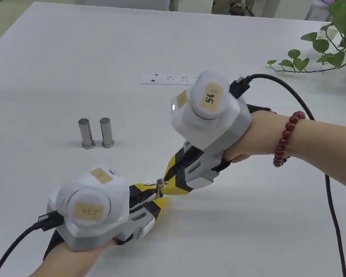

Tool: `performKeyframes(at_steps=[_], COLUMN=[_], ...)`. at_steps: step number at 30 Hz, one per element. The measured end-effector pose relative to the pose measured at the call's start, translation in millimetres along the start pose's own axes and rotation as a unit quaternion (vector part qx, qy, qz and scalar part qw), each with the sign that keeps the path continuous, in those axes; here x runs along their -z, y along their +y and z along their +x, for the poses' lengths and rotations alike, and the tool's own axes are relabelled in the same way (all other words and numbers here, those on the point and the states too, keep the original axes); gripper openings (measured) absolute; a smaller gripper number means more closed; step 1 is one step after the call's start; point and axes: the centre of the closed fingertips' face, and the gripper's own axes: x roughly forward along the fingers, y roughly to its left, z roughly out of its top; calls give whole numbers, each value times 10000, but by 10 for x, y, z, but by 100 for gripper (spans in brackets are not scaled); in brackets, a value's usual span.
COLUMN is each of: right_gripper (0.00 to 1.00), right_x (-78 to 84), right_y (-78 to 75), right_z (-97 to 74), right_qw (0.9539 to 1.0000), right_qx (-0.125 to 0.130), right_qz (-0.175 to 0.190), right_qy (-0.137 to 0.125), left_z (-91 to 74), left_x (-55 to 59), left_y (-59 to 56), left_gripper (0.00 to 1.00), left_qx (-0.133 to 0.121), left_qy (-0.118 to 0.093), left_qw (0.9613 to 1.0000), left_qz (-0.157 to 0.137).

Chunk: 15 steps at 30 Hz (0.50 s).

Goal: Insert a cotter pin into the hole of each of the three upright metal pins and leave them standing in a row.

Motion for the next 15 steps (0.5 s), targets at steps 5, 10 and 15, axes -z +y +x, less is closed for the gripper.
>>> performKeyframes(at_steps=[5,10,15], right_gripper=[16,18,18], right_x=[-24,-47,-74], right_y=[-8,-12,7], right_z=[-8,-3,6], right_qw=[9999,9997,9996], right_qx=[9,22,56], right_qz=[99,124,87], right_qy=[-113,-200,-281], left_z=[-26,-97,-195], left_x=[-25,-58,-108], left_y=[31,66,40], left_gripper=[28,35,44], left_qx=[-32,-36,31], left_qy=[-17,-47,-94], left_qw=[10000,10000,10000], left_qz=[-24,-45,-8])
